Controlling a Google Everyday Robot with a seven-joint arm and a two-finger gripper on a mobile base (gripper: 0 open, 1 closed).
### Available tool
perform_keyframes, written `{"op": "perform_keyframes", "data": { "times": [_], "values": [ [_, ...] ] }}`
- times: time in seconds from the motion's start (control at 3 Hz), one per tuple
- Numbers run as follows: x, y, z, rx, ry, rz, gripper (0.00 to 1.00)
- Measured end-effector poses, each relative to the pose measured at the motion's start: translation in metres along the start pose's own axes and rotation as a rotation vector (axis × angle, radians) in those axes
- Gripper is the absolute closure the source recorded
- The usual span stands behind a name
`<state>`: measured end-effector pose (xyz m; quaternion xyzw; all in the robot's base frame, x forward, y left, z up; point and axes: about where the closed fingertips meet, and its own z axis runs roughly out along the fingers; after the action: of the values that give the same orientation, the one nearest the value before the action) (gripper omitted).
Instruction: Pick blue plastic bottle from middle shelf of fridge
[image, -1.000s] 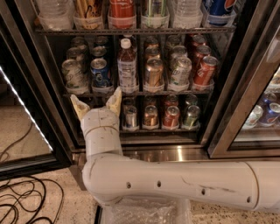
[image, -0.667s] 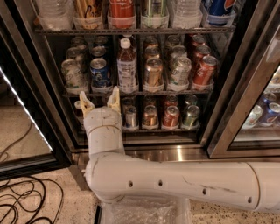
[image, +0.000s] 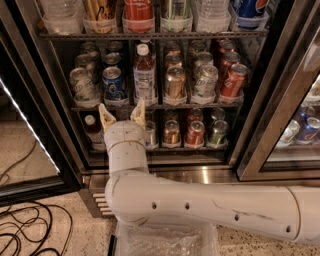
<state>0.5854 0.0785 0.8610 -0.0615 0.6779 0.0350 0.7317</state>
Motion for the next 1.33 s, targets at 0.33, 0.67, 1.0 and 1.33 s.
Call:
{"op": "perform_keyframes", "data": {
  "times": [0.33,0.67,1.0,1.33],
  "values": [
    [0.004,-0.006,0.008,0.014,0.0,-0.009,0.28],
    [0.005,-0.014,0.017,0.036,-0.006,-0.018,0.3],
    [0.006,-0.021,0.026,0.055,-0.006,-0.031,0.31],
    [0.008,-0.027,0.036,0.067,-0.007,-0.041,0.3]
  ]
}}
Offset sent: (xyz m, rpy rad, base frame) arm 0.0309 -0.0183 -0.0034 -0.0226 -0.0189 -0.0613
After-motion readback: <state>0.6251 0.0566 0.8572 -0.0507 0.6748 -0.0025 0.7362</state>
